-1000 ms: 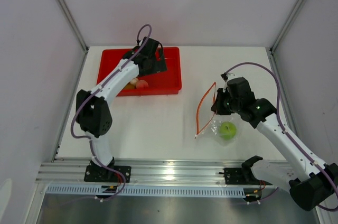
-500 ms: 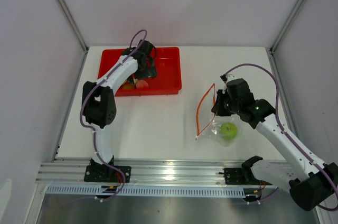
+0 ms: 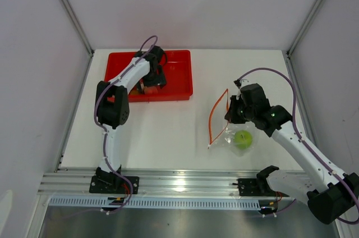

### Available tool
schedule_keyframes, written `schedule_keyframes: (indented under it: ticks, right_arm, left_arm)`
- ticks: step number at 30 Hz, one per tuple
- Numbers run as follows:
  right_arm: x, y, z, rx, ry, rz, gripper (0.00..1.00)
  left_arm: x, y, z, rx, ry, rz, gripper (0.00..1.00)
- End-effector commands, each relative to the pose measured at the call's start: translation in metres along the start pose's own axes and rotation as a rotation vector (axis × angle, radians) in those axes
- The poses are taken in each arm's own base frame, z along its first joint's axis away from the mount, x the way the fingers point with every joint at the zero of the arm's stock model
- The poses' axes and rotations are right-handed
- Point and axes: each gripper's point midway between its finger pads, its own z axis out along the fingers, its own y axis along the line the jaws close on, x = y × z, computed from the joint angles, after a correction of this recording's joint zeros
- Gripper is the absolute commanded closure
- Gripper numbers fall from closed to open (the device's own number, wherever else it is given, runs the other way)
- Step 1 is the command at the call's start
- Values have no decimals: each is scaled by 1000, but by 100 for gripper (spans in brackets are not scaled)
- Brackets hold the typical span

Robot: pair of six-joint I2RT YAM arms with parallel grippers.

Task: Place the food in the zip-top bag and seal the zipper
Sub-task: Pick up the fake fruit from the bin.

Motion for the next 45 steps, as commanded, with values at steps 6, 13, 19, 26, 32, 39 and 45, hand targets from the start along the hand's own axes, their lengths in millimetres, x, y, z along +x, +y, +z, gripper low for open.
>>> schedule_keyframes:
  ticks: [6, 13, 19, 26, 32, 39, 45]
  right_arm:
    - [-7, 2, -1, -9, -37, -20, 100]
    - [-5, 2, 0, -12, -32, -16, 100]
    - [-6, 2, -3, -13, -44, -13, 100]
    - [-7, 3, -4, -18, -45, -12, 100]
    - [-8, 4, -4, -20, -45, -8, 100]
    - [-5, 4, -5, -21, -40, 0, 100]
    - [-5, 4, -8, -20, -45, 4, 100]
  left_arm:
    - [-4, 10, 4, -18, 43, -75, 1]
    - [-1, 10, 4, -14, 54, -79, 5]
    - [-2, 5, 0, 37, 30, -93, 20]
    - [-6, 6, -11, 85, -28, -86, 39]
    - [-12, 11, -26, 109, -86, -84, 50]
    - [-22, 15, -62, 185, -175, -93, 68]
    - [-18, 10, -99, 357, -267, -89, 88]
